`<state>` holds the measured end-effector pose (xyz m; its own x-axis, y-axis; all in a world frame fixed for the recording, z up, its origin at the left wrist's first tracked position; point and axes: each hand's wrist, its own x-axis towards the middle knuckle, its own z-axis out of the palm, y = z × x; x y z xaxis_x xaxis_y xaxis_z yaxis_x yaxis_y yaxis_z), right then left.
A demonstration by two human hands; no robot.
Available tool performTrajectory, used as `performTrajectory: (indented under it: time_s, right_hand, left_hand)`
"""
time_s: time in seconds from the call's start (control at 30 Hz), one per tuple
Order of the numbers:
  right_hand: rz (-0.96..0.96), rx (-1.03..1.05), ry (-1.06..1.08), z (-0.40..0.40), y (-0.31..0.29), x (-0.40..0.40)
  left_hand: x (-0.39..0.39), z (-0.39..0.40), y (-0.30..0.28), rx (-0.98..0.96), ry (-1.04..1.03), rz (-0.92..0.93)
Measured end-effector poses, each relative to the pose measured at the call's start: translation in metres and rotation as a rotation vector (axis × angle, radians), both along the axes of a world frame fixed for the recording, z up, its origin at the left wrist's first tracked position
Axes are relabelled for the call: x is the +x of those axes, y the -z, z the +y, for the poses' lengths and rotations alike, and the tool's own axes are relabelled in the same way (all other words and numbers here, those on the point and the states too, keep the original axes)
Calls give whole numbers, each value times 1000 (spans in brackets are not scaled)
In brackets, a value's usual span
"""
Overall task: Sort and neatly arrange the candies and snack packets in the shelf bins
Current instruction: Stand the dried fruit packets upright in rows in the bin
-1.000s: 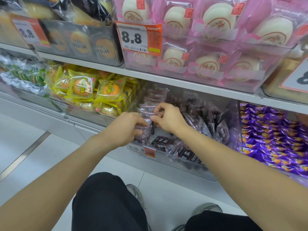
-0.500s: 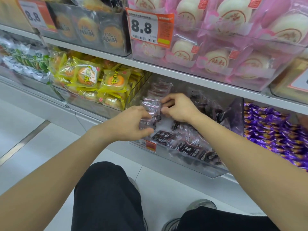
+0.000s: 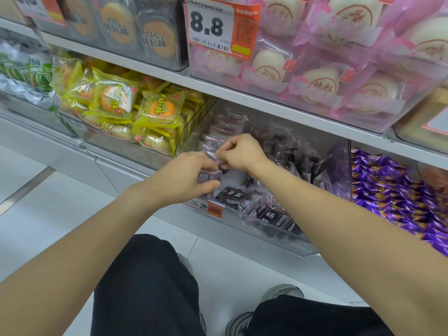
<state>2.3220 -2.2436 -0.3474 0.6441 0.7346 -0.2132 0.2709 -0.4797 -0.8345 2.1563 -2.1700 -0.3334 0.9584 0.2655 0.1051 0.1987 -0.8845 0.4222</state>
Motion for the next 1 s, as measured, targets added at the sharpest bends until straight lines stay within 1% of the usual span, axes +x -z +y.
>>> performTrajectory:
  time_s: [0.03,0.07,0.1,0.13,0.17,0.23,0.3,0.33,0.37,0.47,0.57,0.63,0.67,0.77,0.9,0.97,1.0]
  right_hand:
    - [-46,-35,-48,1,-6,3]
    - [-156,-73,-87,1,-12,7]
    - [-303,-100,-108,-1,-18,8]
    - [-455,-88,-112,-5,-24,8]
    - [-565,-44,-123,-8,-29,6]
    - [-655,24,-257,-13,-31,2]
    - [-693,-63,-432,-10,-23,-2]
    - [-709,-119,-467,-7,-19,-4]
    - [-718,-151,-463,-4,-15,-4]
    - [-707,-186,-361,-3,-8,-3]
    - [-523,-225,-272,-6,-3,-2]
    - [-410,-247,-270,-8,-2,-4]
    - [-384,-254,-279,-10,-2,-6]
    - [-413,-243,-268,-14,-10,-5]
    - [-455,-177,-145,-22,-19,5]
    - [-401,-147,-128,-25,-19,6]
    - [-341,-135,-127,-25,-17,5]
  left_hand:
    - [0,0,0,-4,-3,-3]
    - [0,1,2,-5,-11,-6]
    - [0,1,3,-2,-27,-7]
    - [0,0,5,6,-46,-10]
    - [-1,-1,7,18,-64,-16]
    - [-2,-5,10,55,-91,-18]
    - [-2,-8,12,101,-99,-5]
    - [-2,-9,11,117,-100,5]
    - [-2,-9,10,127,-103,15]
    - [-4,-9,8,144,-104,22]
    - [-4,-12,8,150,-96,33]
    - [-3,-13,7,154,-93,49]
    - [-3,-14,7,156,-92,55]
    - [-2,-13,5,157,-95,64]
    - [0,-11,6,157,-117,69]
    - [2,-10,5,159,-101,85]
    - [3,-9,4,161,-87,100]
